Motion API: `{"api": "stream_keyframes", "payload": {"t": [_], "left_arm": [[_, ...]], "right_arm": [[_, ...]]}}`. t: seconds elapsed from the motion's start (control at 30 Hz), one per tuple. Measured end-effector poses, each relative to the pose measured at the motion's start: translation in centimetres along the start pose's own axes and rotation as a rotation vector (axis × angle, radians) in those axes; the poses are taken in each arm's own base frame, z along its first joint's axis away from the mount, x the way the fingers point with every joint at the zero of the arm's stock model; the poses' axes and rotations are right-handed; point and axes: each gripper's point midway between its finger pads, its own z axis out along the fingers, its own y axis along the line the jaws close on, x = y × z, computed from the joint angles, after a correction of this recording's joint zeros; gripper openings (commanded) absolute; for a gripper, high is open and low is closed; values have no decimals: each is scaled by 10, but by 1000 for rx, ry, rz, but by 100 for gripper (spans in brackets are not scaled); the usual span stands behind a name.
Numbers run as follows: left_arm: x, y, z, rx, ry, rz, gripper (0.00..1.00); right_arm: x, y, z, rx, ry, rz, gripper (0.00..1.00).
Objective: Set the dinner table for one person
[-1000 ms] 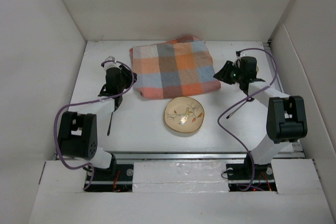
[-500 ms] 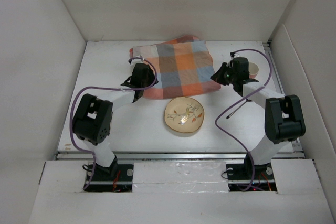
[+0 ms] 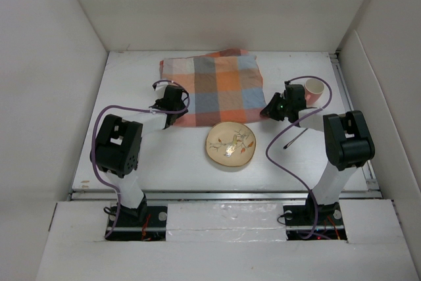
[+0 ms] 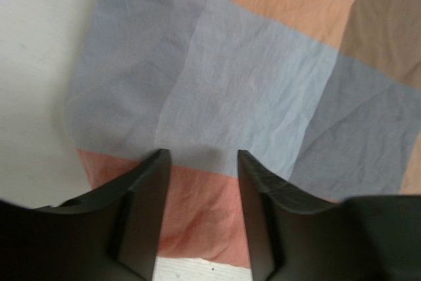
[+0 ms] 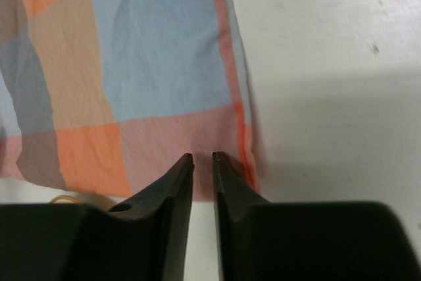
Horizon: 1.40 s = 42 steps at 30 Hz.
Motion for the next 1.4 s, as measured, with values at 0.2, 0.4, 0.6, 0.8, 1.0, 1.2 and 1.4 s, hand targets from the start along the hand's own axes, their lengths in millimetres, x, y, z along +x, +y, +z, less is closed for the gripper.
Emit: {"api": "stream_keyframes", "payload": {"t": [0.2, 0.4, 0.6, 0.8, 1.0, 1.2, 1.4], "left_arm": [[-43, -17, -38, 41, -143, -27, 53], [-53, -22, -49, 73, -195, -59, 50], [-17, 0, -33, 14, -117, -67, 43], [-29, 31, -78, -10, -220, -165, 31], [-45, 51, -81, -16, -273, -284, 36], [-20, 94, -39, -117, -154, -317, 36], [-25, 74, -34, -15, -143, -332, 41]], "right_arm": [[-12, -4, -22, 27, -66, 10, 47], [-19, -8, -26, 40, -88, 15, 47], [-17, -4, -18, 23, -47, 22, 44], [-4, -8, -7, 8, 7, 41, 34], [2, -7, -3, -10, 29, 58, 11], [-3, -5, -3, -30, 18, 60, 8], [-5, -5, -3, -40, 6, 58, 8]]}}
